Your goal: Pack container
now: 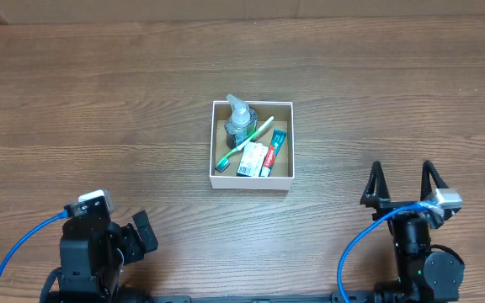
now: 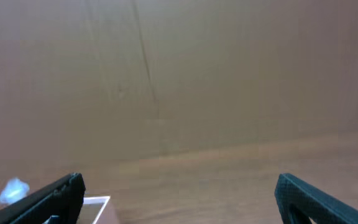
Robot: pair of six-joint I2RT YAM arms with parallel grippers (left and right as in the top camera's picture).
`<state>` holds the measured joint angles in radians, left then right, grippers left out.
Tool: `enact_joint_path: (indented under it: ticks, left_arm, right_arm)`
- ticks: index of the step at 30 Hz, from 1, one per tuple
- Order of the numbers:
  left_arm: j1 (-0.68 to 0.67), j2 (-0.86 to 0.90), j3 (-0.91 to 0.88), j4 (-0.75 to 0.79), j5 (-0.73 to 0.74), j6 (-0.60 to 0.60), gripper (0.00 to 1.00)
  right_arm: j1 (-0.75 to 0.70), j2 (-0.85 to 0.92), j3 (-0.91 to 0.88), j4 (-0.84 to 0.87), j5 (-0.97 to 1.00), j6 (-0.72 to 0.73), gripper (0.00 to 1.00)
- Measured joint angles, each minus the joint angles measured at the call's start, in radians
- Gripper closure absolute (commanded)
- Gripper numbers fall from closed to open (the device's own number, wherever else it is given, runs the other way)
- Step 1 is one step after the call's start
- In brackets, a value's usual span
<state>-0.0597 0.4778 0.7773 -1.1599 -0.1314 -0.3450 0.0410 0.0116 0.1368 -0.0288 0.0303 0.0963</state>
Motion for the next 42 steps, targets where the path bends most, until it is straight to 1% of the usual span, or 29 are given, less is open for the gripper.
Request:
enact_joint_path:
  ticks: [2, 4, 7, 42]
  left_arm:
    - [0.0, 0.0, 0.0, 0.0, 0.0, 0.0, 0.0]
    - [0.0, 0.0, 0.0, 0.0, 0.0, 0.0, 0.0]
    - [0.0, 0.0, 0.0, 0.0, 0.0, 0.0, 0.0]
    - [0.0, 0.0, 0.0, 0.0, 0.0, 0.0, 0.0]
  right_arm:
    - [0.0, -0.002, -0.042, 0.034, 0.0, -0.039, 0.0]
    - [0.0, -0.002, -0.082, 0.031, 0.0, -0.058, 0.0]
    - [0.0, 0.0, -0.119, -0.058, -0.009, -0.072, 0.0]
    - [0.0, 0.0, -0.119, -0.061, -0.034, -0.09, 0.0]
